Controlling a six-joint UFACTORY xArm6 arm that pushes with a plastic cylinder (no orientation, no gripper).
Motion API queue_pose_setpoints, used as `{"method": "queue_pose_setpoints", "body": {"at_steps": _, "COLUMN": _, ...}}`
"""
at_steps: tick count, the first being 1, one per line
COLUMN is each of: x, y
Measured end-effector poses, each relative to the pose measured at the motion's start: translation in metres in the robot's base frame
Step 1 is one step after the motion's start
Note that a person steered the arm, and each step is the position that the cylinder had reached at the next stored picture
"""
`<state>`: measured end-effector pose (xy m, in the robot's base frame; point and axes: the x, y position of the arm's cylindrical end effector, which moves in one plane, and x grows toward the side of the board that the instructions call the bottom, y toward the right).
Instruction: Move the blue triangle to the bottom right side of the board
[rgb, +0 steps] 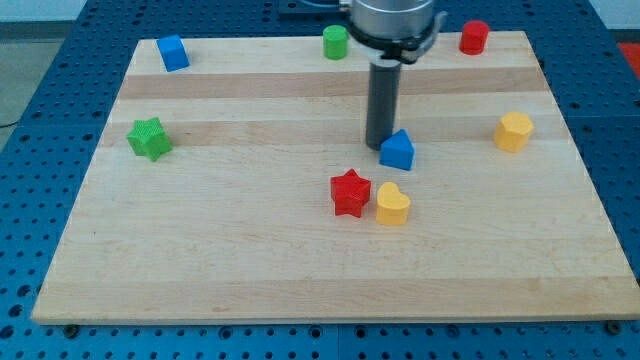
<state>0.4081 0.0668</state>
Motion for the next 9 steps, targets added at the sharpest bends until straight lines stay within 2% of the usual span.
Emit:
{"method": "queue_pose_setpoints", "body": {"at_steps": 5, "x": 0.086, "y": 0.089}}
{"method": "queue_pose_setpoints", "body": {"at_steps": 9, "x": 0.138, "y": 0.116}}
